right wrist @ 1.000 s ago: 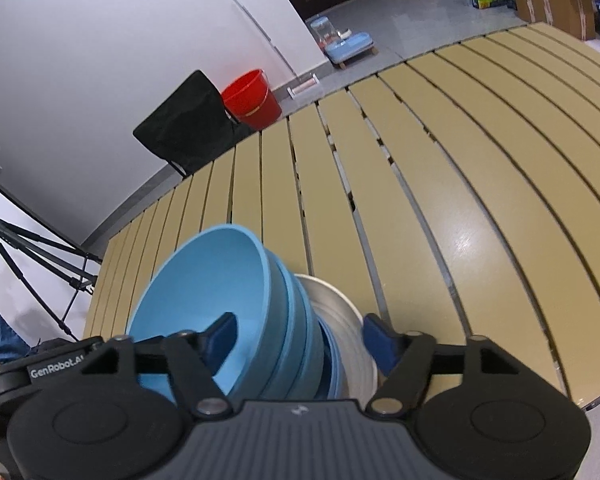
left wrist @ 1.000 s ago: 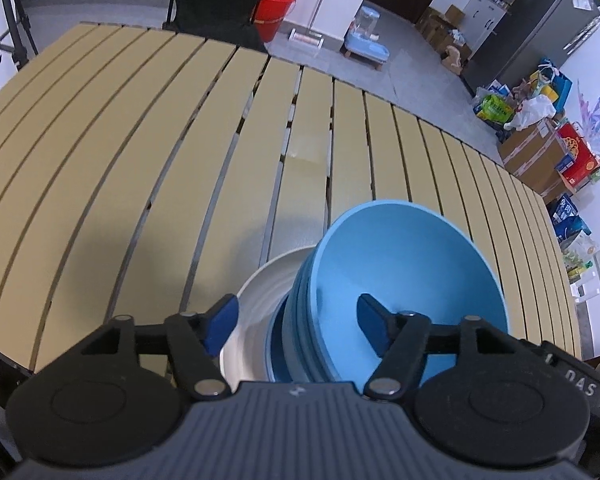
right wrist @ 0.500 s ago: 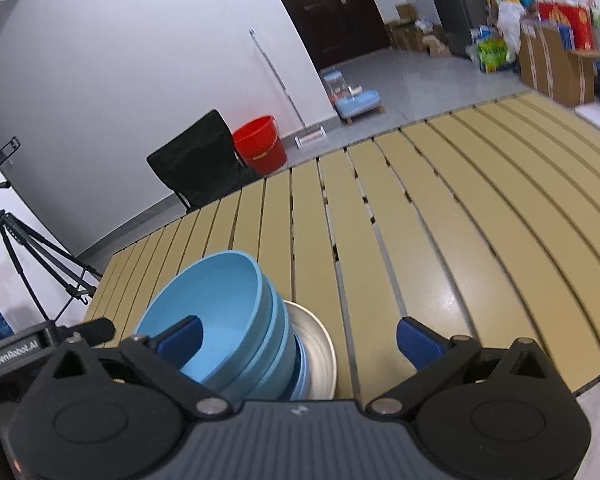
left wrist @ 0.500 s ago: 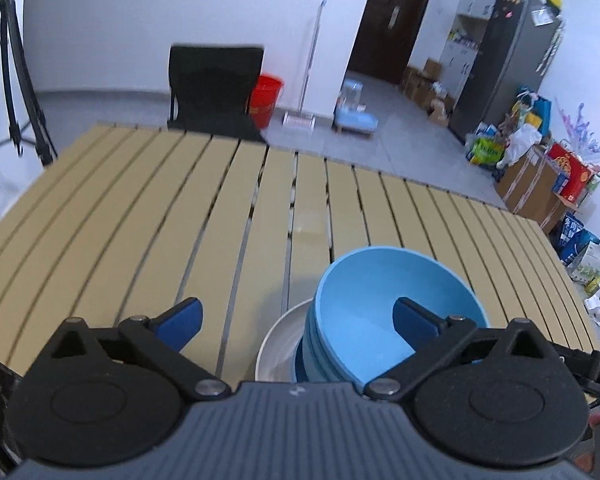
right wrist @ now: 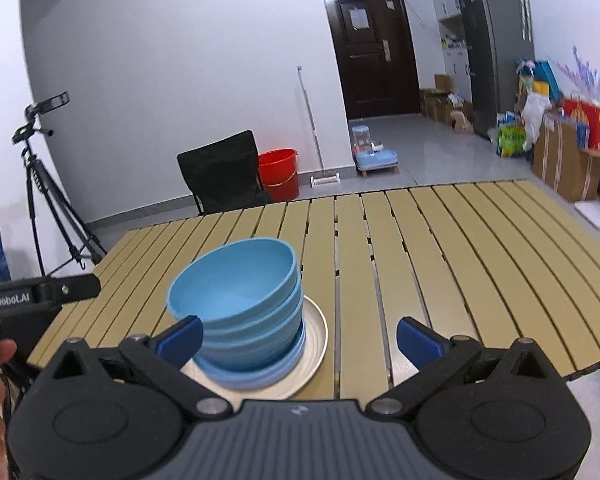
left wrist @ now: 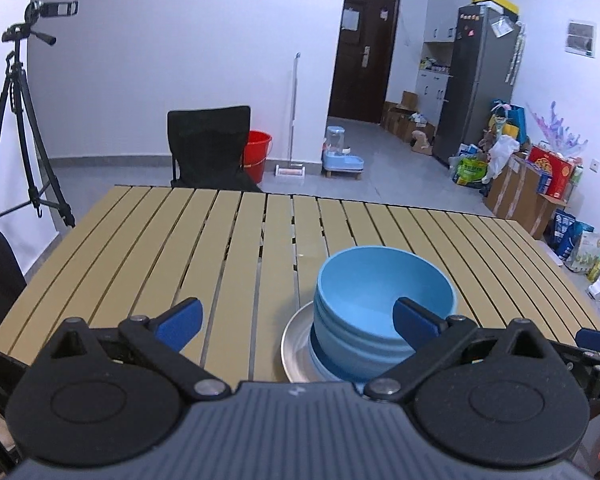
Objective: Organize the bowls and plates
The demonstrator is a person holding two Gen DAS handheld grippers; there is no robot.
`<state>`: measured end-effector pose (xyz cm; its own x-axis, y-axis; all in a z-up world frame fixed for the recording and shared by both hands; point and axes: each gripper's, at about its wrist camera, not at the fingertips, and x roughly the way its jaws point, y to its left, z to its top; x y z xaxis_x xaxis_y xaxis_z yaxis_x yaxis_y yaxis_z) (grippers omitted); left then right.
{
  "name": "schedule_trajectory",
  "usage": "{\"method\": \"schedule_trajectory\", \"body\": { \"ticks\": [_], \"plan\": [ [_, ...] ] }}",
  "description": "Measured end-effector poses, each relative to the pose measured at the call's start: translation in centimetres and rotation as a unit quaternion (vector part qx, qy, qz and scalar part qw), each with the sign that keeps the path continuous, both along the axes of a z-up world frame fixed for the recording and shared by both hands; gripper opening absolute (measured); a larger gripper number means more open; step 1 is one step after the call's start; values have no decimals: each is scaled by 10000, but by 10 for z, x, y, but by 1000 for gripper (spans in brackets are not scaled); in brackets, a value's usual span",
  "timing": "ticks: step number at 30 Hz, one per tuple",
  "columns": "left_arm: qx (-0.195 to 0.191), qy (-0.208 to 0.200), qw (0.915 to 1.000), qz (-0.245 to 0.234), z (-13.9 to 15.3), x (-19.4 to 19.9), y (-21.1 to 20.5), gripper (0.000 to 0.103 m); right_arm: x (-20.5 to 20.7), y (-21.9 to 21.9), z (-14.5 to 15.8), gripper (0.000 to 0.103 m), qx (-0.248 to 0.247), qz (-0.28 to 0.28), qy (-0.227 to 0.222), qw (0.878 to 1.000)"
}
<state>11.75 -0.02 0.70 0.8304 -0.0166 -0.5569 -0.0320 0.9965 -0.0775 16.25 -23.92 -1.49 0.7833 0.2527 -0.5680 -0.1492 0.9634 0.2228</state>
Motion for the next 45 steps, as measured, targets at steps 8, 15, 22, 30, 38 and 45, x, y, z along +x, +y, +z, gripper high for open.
{"method": "schedule_trajectory", "body": {
  "ticks": [8,15,22,30,38,45],
  "plan": [
    [281,-167,9991,-281,0,-47,-12,103,-51,7,6,103,-328,178,-185,9991],
    [334,-164,9984,-421,-10,-76,-12,103,-82,10,4,103,-499,280,-197,9982],
    [327,-188,9982,-465,-14,-92,-11,103,-100,14,10,103,-663,237,-330,9970],
    [368,-317,9976,-486,-12,-102,-15,103,-106,17,12,103,-682,299,-382,9965],
    [326,-307,9977,-513,-13,-103,-15,103,-107,16,14,103,-625,282,-382,9969],
    [320,-305,9976,-538,-14,-104,-15,103,-106,18,14,103,-612,296,-369,9970]
  ]
}}
